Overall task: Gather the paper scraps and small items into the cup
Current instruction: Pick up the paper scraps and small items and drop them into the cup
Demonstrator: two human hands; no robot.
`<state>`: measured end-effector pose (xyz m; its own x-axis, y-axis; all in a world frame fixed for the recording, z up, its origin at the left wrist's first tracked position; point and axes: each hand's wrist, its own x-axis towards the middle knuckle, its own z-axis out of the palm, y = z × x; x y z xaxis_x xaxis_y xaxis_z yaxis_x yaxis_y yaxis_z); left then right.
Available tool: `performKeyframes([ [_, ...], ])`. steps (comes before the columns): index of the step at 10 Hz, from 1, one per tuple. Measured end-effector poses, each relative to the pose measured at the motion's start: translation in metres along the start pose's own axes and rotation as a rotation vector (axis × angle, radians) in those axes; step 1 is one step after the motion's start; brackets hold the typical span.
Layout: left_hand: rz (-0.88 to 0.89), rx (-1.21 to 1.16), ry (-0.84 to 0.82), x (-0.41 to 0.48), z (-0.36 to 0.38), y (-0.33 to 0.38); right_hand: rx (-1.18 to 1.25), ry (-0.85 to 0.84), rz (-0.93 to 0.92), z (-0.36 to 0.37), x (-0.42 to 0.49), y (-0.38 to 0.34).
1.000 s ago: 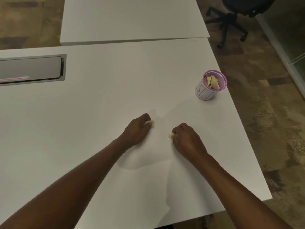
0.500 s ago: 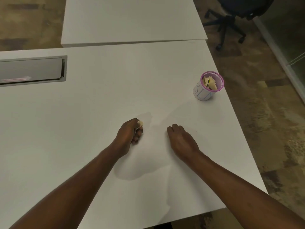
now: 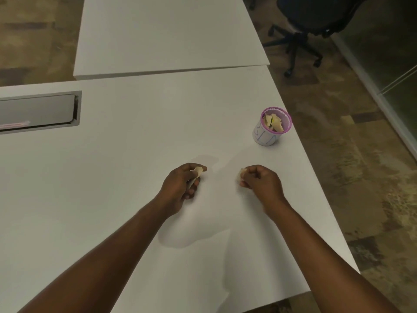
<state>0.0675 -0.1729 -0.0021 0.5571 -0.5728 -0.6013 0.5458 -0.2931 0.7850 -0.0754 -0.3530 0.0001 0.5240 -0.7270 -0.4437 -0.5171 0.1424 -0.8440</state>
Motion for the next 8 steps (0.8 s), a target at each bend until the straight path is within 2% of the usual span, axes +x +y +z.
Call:
performKeyframes([
  [1, 0.011, 0.036, -0.026, 0.014, 0.027, 0.023, 0.138, 0.036, 0.005, -0.021, 0.018, -0.025],
  [2, 0.035, 0.133, -0.04, 0.034, 0.062, 0.053, 0.179, 0.103, -0.035, -0.044, 0.041, -0.052],
  [4, 0.174, 0.382, -0.073, 0.083, 0.139, 0.127, -0.061, 0.246, -0.092, -0.077, 0.106, -0.095],
  [5, 0.151, 0.601, -0.109, 0.102, 0.173, 0.156, -0.322, 0.223, -0.08, -0.082, 0.135, -0.105],
  [6, 0.056, 0.683, -0.14, 0.112, 0.196, 0.167, -0.445, 0.171, -0.06, -0.086, 0.15, -0.11],
  [8, -0.026, 0.688, -0.153, 0.115, 0.211, 0.176, -0.439, 0.135, -0.012, -0.092, 0.162, -0.114],
])
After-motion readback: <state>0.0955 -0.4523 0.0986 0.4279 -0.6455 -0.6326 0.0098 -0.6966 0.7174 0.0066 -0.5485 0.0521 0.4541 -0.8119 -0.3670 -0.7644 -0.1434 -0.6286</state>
